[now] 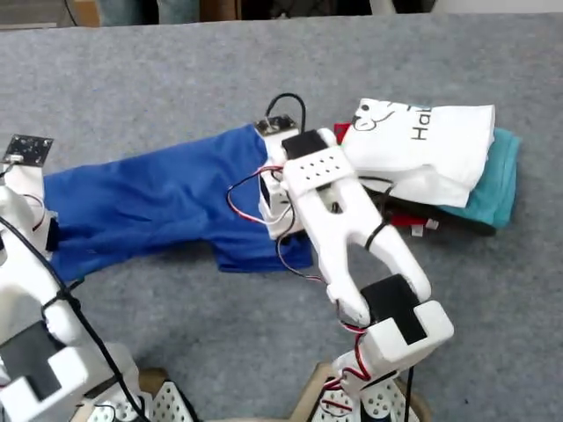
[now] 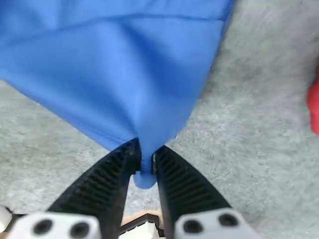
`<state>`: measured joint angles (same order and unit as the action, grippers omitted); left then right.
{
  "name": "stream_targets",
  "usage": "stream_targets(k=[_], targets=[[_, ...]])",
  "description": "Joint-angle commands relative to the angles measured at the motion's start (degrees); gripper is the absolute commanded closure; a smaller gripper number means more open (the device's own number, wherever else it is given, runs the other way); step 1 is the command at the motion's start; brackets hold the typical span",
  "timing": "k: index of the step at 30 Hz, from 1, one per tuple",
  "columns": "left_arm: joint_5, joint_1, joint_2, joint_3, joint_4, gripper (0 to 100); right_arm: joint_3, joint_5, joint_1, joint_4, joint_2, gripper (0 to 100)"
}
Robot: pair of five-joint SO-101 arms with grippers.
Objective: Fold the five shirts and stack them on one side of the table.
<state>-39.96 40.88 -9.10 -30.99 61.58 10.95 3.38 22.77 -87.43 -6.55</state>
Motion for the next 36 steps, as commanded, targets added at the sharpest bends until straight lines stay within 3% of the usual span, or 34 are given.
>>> stream_targets(k=[1, 9, 14, 18, 24, 28, 30, 33, 36], targets=[[-0.3, 0.7, 2.3, 1.8, -0.4, 97, 2.2, -1.4, -0.7, 3.3, 2.8, 98.5], [-0.1, 0.7, 5.6, 3.5, 1.2, 97, 7.7, -6.5, -1.1, 9.4, 2.7, 95.7], [1.6, 1.3, 5.6, 5.5, 4.3, 85, 7.1, -6.5, -1.2, 10.2, 3.0, 73.3], [5.0, 2.5, 5.6, 9.0, 9.9, 85, 5.2, -11.2, -1.2, 9.7, 3.2, 61.6], [5.5, 8.1, 5.6, 20.7, 23.2, 85, -7.1, -11.3, -1.1, 2.9, 2.8, 71.6], [5.6, 11.3, 5.6, 33.1, 33.4, 90, -16.3, -9.8, -1.0, 4.9, 1.8, 98.7], [6.8, 9.6, 5.7, 39.0, 36.2, 97, -20.6, -8.2, -1.0, 7.2, -1.1, 94.6], [15.6, 2.9, 6.9, 43.3, 33.9, 96, -28.4, -6.6, -1.0, 11.5, -9.9, 97.9], [24.5, -3.8, 11.9, 42.3, 21.4, 97, -39.1, -5.5, -1.1, 14.1, -22.3, 98.4]])
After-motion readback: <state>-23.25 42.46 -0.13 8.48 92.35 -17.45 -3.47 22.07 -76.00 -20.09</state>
